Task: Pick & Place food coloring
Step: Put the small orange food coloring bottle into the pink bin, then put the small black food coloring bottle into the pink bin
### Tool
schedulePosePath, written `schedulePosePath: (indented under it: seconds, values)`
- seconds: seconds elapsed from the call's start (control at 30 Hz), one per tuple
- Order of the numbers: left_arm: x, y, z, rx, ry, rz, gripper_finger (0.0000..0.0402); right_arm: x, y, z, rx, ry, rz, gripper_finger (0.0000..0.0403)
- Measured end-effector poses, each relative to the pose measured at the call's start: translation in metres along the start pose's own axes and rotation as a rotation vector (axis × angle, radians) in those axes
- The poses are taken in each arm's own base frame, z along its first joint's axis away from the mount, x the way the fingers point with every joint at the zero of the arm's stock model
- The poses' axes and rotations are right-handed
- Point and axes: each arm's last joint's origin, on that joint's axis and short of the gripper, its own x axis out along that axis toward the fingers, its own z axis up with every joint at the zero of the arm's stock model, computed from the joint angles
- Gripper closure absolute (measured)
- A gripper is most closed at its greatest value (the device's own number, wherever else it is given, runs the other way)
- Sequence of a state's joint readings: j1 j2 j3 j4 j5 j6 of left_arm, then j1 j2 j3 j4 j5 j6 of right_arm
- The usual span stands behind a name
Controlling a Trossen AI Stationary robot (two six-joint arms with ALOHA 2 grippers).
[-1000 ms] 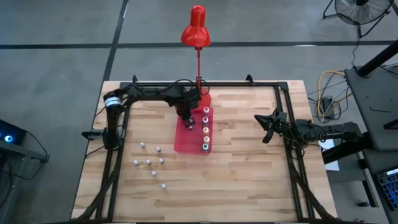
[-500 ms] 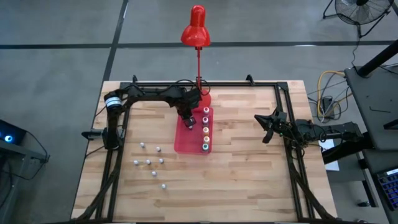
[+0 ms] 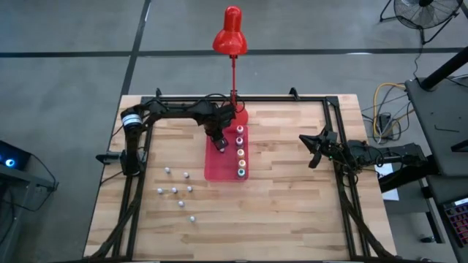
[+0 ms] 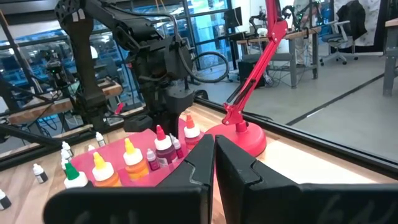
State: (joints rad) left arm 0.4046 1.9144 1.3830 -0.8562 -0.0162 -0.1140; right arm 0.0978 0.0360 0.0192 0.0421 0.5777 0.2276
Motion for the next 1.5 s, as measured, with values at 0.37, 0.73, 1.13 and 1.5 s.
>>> schedulePosePath:
  seconds: [0.37,0.73,1.13,1.5]
  values:
    - [-0.006,0.0,0.0,-0.024,-0.017,-0.003,0.0328,0.0,0.0,0.0,0.0,0.0,0.0,0.0394]
    - [-0.05,0.0,0.005,-0.049,-0.06,0.012,0.0328,0.0,0.0,0.0,0.0,0.0,0.0,0.0394]
    - [-0.129,-0.049,-0.054,-0.207,-0.161,0.013,0.0247,0.0,0.0,0.0,-0.002,0.003,-0.001,0.0394]
    - [-0.104,-0.085,-0.137,-0.588,0.006,0.064,0.0225,0.0,0.0,-0.001,-0.005,0.007,-0.002,0.0394]
